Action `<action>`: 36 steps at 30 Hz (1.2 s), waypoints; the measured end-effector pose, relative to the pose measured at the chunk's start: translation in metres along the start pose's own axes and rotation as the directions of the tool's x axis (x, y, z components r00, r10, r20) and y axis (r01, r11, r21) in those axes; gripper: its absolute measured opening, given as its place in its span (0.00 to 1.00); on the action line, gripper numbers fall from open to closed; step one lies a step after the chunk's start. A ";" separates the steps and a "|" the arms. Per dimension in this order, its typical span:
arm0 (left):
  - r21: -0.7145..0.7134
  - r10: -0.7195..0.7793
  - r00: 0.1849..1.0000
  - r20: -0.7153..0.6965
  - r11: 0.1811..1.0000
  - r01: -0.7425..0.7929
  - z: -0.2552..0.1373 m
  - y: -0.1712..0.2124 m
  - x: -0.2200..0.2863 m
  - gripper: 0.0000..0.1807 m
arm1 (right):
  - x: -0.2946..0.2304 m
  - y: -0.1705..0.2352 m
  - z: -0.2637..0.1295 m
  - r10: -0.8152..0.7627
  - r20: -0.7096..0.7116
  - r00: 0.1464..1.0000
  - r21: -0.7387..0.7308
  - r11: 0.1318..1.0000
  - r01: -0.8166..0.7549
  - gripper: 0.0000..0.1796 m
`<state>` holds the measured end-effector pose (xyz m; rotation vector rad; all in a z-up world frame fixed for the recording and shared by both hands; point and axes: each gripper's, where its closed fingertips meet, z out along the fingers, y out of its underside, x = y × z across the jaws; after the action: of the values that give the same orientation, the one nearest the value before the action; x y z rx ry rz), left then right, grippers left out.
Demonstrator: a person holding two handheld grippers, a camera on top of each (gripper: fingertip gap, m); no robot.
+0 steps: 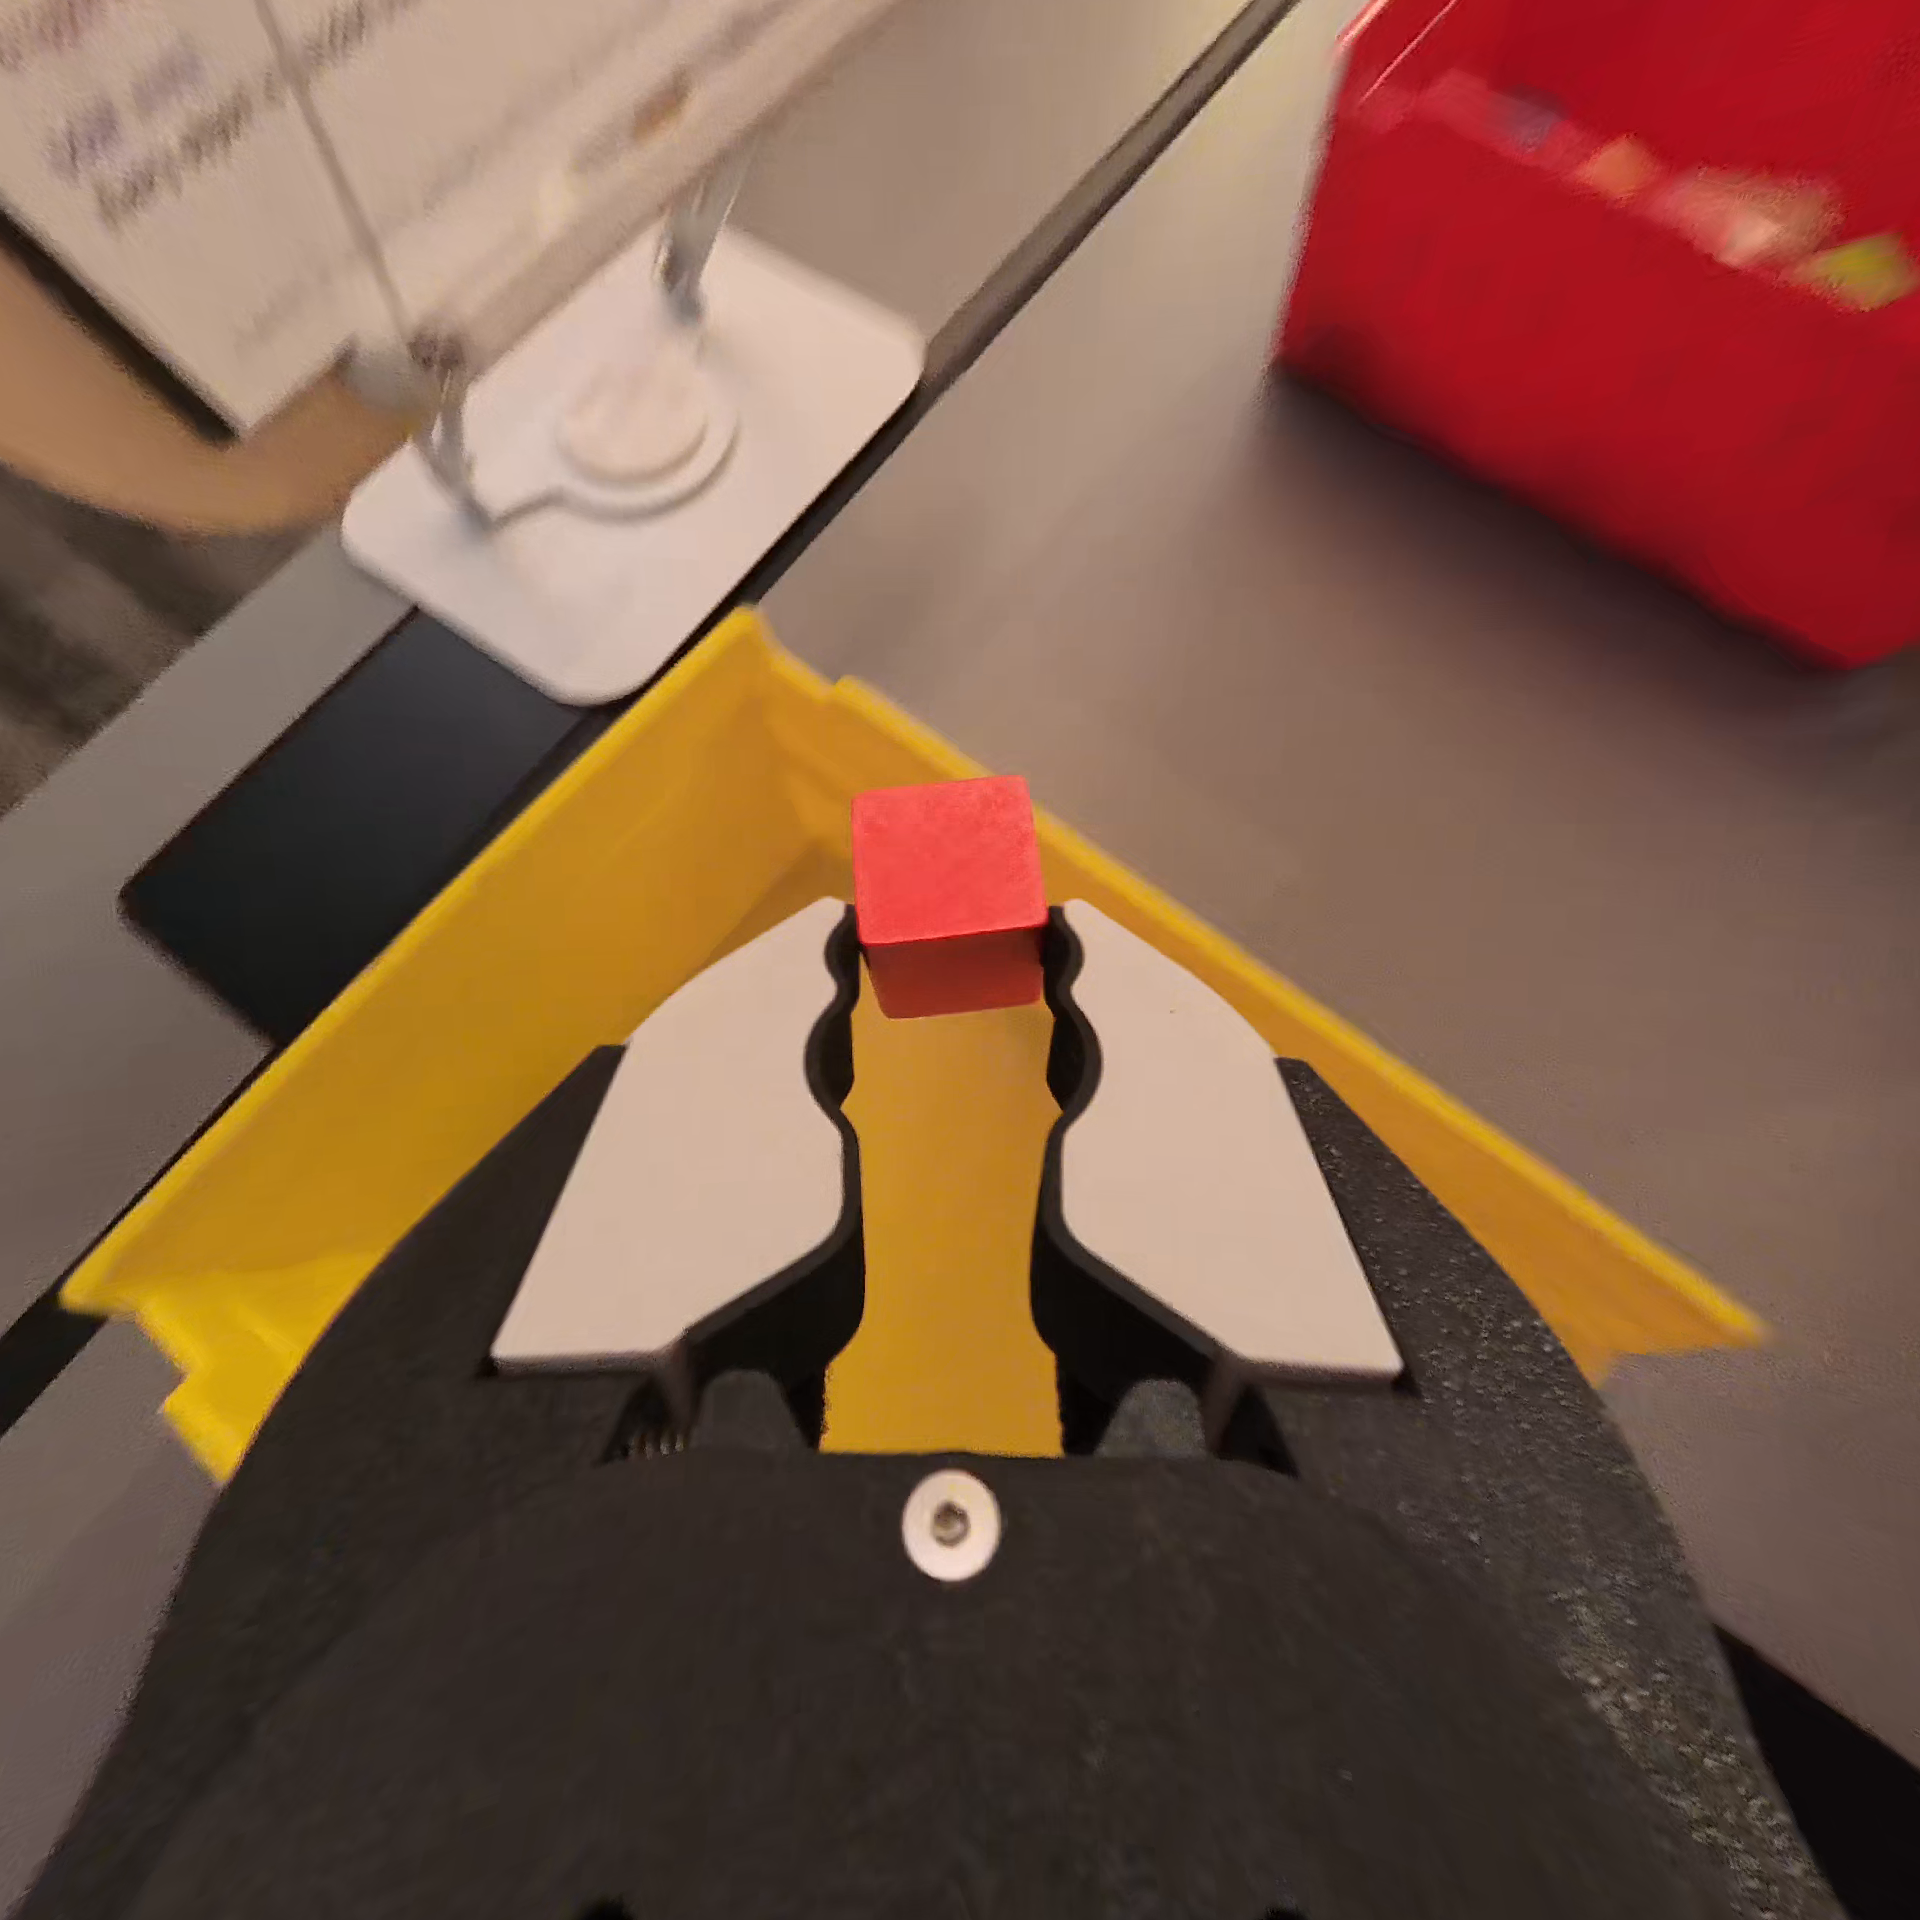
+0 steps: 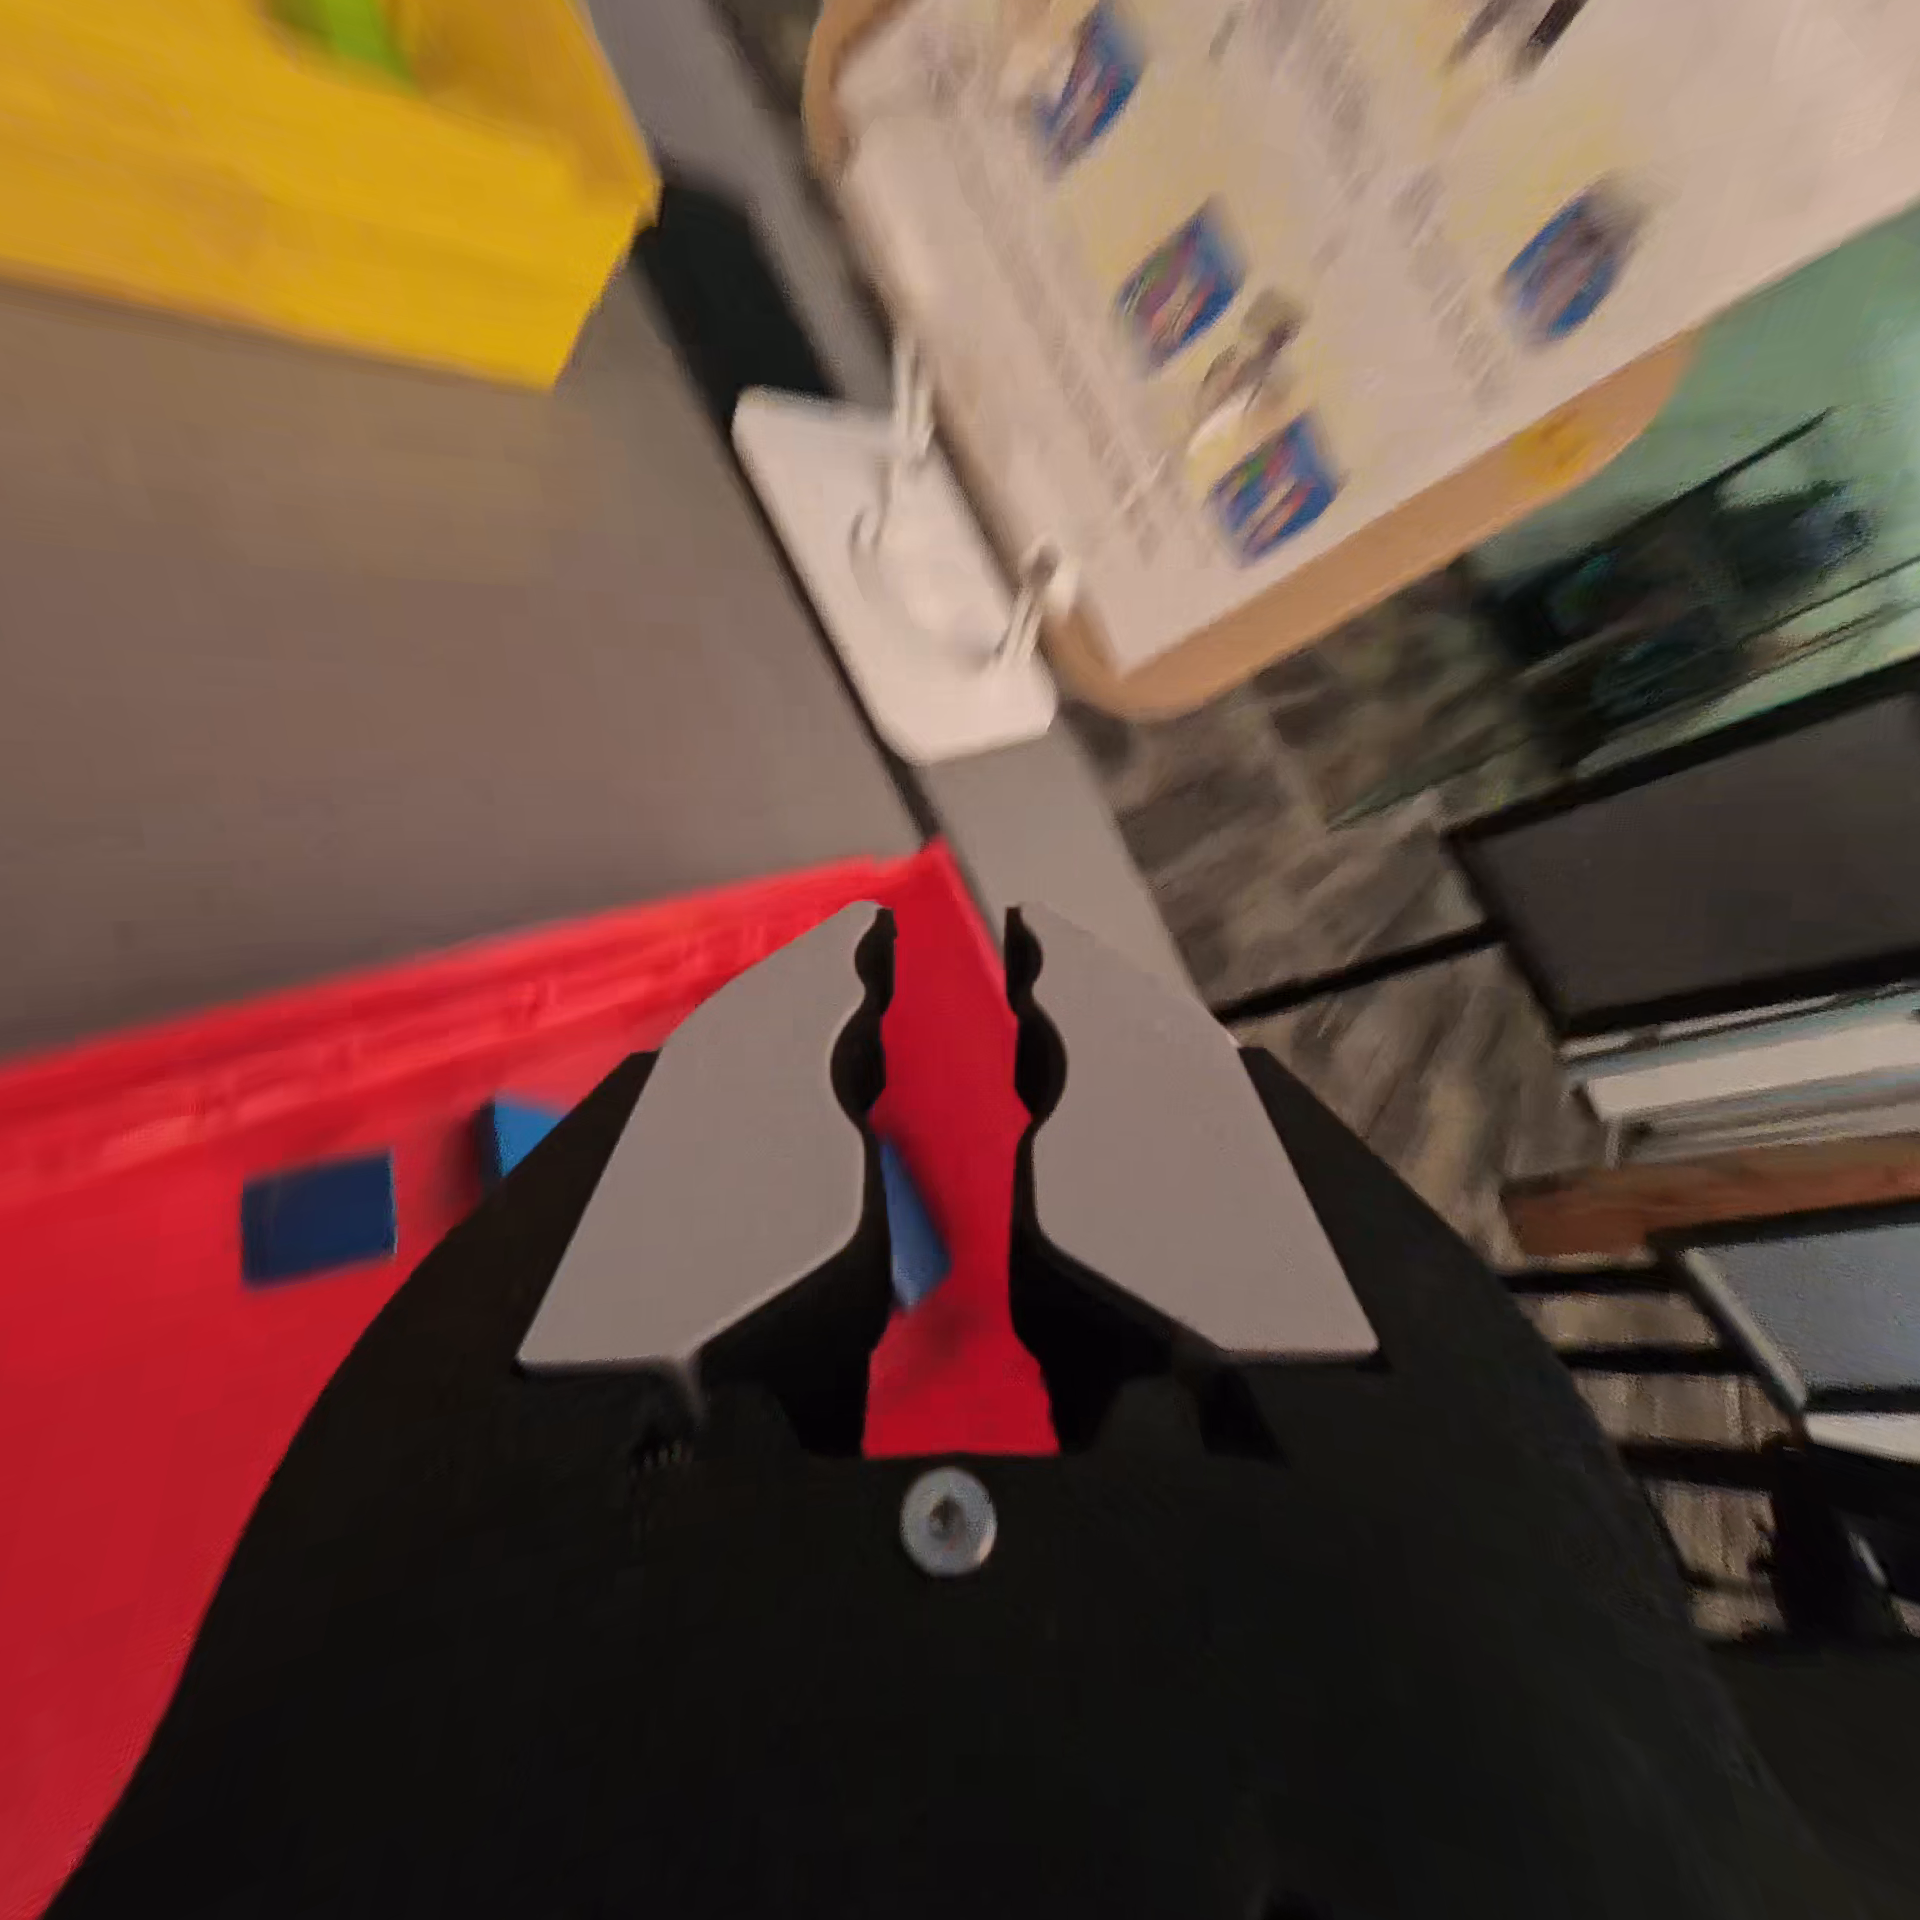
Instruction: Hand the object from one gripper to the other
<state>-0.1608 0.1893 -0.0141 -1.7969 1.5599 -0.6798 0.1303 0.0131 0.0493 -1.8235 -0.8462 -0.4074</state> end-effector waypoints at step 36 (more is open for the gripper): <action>0.147 0.014 0.670 -0.742 0.979 0.142 -0.057 -0.090 0.198 0.21 | -0.129 -0.141 -0.015 -0.408 0.139 0.902 0.310 0.883 0.352 0.20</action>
<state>-0.1145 -0.0074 0.0847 -1.4893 1.8313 -1.7080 -0.0585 -0.0170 0.0689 -1.4478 -1.3467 -0.3335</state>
